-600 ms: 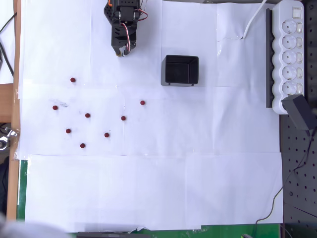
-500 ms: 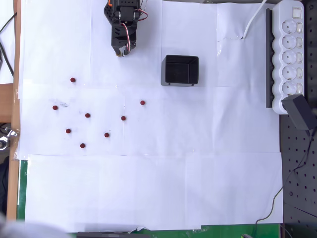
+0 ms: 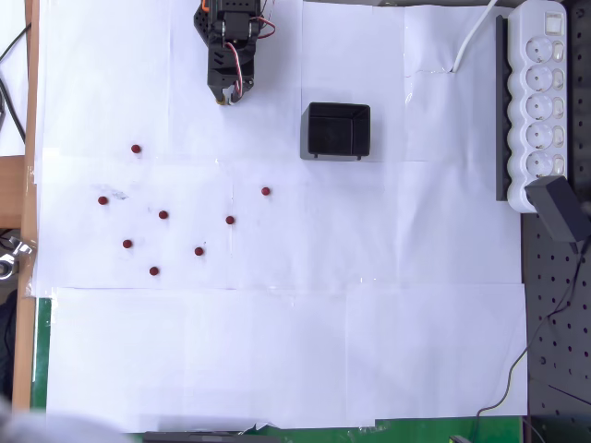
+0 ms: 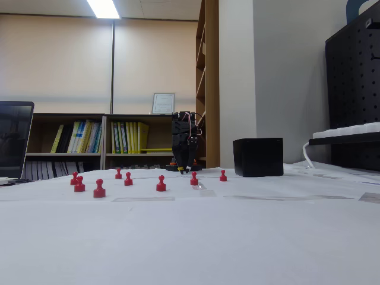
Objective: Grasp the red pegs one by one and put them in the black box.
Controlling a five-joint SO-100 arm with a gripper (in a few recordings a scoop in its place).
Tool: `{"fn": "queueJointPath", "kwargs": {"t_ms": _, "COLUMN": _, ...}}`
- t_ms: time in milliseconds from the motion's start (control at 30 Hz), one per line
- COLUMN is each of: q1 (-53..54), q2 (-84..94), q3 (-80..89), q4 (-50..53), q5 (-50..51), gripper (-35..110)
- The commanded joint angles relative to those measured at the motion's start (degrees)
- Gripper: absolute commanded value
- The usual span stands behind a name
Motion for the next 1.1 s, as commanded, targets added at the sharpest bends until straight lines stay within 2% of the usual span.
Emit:
{"fn": "queueJointPath", "kwargs": {"t_ms": 0, "q1": -0.1, "q2": -0.4, "q3": -0.4, "q4": 0.4, "q5": -0.6, "gripper": 0}}
{"fn": "queueJointPath", "kwargs": {"t_ms": 1067, "q1": -0.2, "q2": -0.3, "q3": -0.4, "q4": 0.3, "q5": -1.7, "gripper": 0}}
